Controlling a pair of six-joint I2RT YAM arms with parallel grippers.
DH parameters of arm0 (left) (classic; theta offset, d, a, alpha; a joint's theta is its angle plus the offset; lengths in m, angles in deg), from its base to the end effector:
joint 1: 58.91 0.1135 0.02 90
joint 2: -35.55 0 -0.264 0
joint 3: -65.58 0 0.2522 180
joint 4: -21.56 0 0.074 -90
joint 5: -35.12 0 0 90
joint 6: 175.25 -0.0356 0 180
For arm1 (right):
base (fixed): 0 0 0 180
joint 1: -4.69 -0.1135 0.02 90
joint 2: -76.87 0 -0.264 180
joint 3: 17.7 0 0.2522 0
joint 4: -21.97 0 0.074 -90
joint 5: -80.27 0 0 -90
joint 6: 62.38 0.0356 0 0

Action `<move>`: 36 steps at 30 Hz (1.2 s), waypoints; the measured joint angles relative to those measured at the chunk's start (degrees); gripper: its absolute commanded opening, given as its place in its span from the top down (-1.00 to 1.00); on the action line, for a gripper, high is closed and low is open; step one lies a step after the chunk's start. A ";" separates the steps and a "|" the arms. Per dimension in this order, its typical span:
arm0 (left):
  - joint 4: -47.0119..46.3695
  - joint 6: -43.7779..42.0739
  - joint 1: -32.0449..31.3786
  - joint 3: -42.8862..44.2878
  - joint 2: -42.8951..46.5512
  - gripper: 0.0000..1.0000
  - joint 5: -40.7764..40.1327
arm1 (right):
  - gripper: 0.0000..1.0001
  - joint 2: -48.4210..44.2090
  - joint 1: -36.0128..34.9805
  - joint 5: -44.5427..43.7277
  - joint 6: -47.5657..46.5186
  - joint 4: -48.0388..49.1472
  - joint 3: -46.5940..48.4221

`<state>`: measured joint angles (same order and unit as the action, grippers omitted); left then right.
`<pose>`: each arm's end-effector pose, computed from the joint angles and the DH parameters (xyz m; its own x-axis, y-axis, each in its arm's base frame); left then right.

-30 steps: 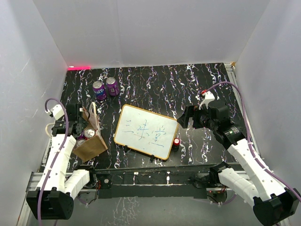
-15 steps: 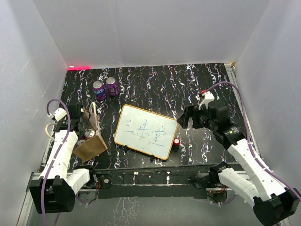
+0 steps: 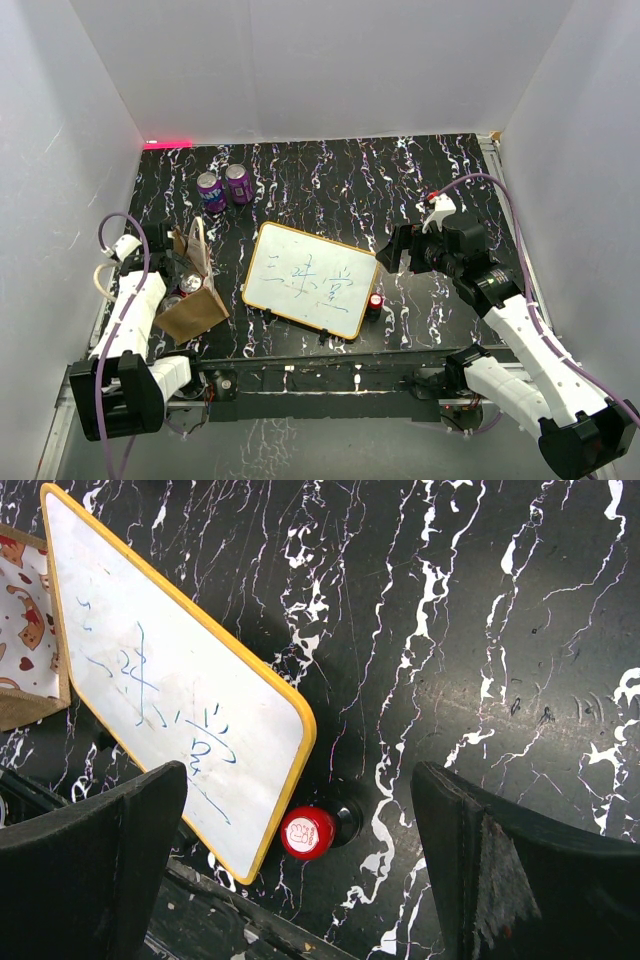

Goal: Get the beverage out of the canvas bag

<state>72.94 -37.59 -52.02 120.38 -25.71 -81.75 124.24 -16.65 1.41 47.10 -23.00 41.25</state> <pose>0.1966 0.0400 0.2271 -0.3104 -0.7017 -0.6413 -0.8542 0.5020 -0.1357 0.1644 0.0716 0.2984 -0.6524 0.0964 -0.7517 -0.3073 0.8730 0.3787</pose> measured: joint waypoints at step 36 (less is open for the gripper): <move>6.43 -11.26 1.62 16.09 5.42 0.22 6.56 | -0.96 1.42 -0.04 -0.02 0.00 0.07 0.00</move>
<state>79.37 -48.85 -50.40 136.47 -20.29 -75.19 125.66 -16.69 1.39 47.10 -22.93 41.25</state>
